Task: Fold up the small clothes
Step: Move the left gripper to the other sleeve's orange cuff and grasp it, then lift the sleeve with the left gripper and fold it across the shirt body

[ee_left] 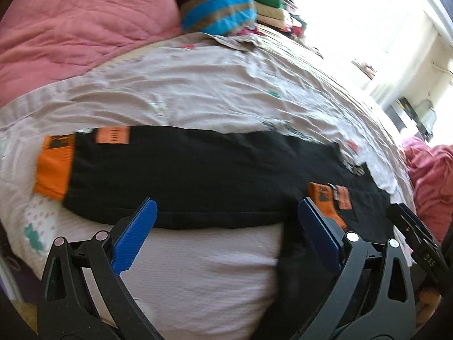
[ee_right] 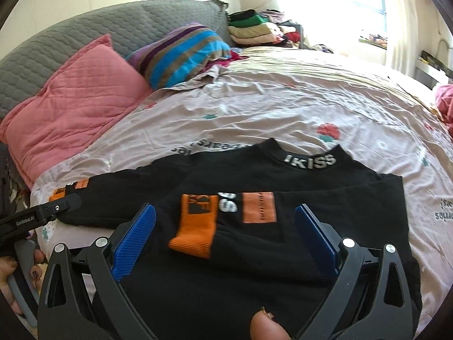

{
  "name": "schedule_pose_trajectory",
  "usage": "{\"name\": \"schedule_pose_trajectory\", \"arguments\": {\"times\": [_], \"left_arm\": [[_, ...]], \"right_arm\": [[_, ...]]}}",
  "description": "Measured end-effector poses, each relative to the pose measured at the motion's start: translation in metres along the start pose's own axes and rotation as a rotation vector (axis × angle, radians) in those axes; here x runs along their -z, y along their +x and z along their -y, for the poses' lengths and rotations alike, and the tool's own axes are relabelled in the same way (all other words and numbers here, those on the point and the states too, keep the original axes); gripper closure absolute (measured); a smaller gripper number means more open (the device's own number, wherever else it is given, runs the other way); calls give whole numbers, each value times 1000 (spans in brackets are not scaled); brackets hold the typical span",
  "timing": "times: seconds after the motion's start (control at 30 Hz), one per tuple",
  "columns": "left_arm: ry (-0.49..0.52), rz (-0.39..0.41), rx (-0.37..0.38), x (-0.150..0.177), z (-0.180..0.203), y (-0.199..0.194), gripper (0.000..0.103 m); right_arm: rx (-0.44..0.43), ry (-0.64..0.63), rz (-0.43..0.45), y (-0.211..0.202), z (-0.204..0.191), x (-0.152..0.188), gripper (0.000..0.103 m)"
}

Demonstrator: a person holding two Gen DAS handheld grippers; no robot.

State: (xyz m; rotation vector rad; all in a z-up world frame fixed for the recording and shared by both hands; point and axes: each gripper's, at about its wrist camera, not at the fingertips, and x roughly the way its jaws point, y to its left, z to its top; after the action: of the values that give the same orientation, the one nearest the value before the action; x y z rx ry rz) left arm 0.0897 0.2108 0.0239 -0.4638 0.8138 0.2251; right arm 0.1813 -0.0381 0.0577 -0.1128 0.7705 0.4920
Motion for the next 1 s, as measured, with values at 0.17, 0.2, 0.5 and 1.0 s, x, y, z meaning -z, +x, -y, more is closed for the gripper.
{"name": "schedule_pose_trajectory", "arguments": {"times": [0.17,0.2,0.5,1.0], "left_arm": [[-81,19,-41,-1,-34,-7,10],[-94,20,-49,-1,-40,-7,10],[-213,33,-123,3,-91,-12,10],[-403,76,-143,6,-148,4,20]], "right_arm": [[-33,-40,-9,8,-21,-3,5],[-39,-50,-9,10,-26,-4,5],[-129,-125,-26,27,-69,-8,5],[-222,-197,-77,49,-108,3,5]]}}
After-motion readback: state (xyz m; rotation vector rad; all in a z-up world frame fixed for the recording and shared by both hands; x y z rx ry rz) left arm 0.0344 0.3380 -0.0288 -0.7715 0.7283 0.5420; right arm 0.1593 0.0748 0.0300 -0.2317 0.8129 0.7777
